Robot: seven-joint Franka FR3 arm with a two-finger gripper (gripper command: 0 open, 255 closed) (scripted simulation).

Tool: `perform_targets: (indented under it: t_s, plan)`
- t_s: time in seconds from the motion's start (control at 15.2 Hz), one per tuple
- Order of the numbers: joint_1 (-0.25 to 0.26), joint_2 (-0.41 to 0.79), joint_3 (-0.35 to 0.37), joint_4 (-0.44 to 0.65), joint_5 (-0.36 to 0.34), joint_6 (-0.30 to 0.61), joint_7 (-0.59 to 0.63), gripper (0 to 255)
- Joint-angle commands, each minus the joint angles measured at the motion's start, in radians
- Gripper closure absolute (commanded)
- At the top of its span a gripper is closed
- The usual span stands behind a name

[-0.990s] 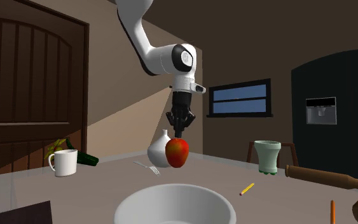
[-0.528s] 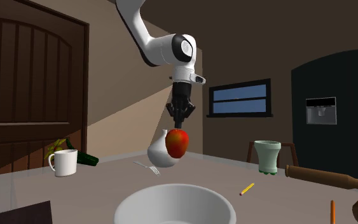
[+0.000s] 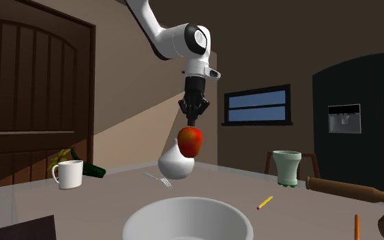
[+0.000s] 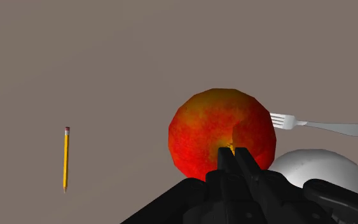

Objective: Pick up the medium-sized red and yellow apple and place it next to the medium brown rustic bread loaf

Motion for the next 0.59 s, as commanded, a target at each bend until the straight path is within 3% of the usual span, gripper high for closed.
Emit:
perform_targets:
  t_s: [0.0,0.53]
  plan:
    - [-0.002,-0.013,0.001,0.009,0.002,-0.022,-0.001,255]
    - [-0.016,-0.032,-0.003,0.068,0.006,-0.102,-0.019,255]
